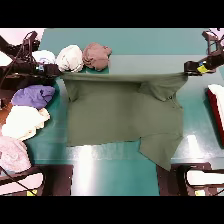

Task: Fold the shirts.

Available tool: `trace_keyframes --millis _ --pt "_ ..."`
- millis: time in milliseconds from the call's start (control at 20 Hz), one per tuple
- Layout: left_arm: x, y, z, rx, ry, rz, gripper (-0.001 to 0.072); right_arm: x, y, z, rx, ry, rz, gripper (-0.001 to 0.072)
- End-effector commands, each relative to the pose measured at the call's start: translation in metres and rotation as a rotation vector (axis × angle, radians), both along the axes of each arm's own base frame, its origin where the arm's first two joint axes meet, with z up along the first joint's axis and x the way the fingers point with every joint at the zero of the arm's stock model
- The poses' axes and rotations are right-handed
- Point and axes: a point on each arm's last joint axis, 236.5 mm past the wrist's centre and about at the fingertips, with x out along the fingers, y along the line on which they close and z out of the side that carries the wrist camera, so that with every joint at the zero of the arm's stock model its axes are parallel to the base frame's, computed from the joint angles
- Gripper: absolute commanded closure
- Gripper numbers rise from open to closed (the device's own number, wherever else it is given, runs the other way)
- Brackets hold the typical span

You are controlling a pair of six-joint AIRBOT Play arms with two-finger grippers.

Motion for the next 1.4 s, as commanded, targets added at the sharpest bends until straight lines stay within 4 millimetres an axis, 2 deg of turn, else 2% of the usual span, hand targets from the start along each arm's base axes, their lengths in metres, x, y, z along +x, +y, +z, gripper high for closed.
trace_keyframes --millis 0,100,200,300,450,600,750,900,950,1000,1050,1250,1350 --pt "0.033 0.015 0.002 0.016 -0.106 0.081 0.0686 0.044 0.003 0.009 -0.020 -0.177 -0.006 0.0694" --pt "0.032 0.015 0.000 0.028 -0.105 0.071 0.0685 0.050 0.001 0.013 -0.023 -0.207 -0.010 0.0694" --pt "0.021 0.010 -0.009 0.038 -0.058 0.027 0.0686 0.041 -0.006 0.006 -0.029 -0.159 -0.017 0.0695" --pt "-0.004 0.005 -0.028 0.074 0.048 -0.055 0.0686 0.022 -0.007 -0.010 -0.043 -0.068 0.004 0.0695" --pt "-0.056 0.009 -0.072 0.139 0.277 -0.154 0.0687 -0.020 -0.001 -0.057 -0.021 0.112 0.019 0.0695" --pt "-0.099 0.004 -0.106 0.118 0.442 -0.205 0.0686 -0.046 0.004 -0.088 -0.006 0.196 0.021 0.0695" --pt "-0.124 0.001 -0.129 0.096 0.530 -0.215 0.0685 -0.069 0.007 -0.104 0.003 0.256 0.021 0.0691" --pt "-0.135 -0.001 -0.134 0.081 0.575 -0.212 0.0670 -0.082 0.010 -0.108 0.014 0.280 0.021 0.0685" --pt "-0.135 -0.001 -0.133 0.074 0.588 -0.191 0.0386 -0.086 0.011 -0.107 0.016 0.293 0.024 0.0581" --pt "-0.135 0.001 -0.134 0.078 0.599 -0.167 0.0208 -0.089 0.011 -0.105 0.017 0.299 0.025 0.0332" --pt "-0.139 0.004 -0.134 0.081 0.621 -0.151 0.0211 -0.094 0.012 -0.101 0.018 0.309 0.028 0.0214" --pt "-0.171 0.009 -0.126 0.109 0.695 -0.161 0.0212 -0.109 0.007 -0.069 0.017 0.283 0.018 0.0219" --pt "-0.202 0.005 -0.128 0.092 0.715 -0.163 0.0212 -0.110 0.003 -0.051 0.010 0.231 0.005 0.0221"
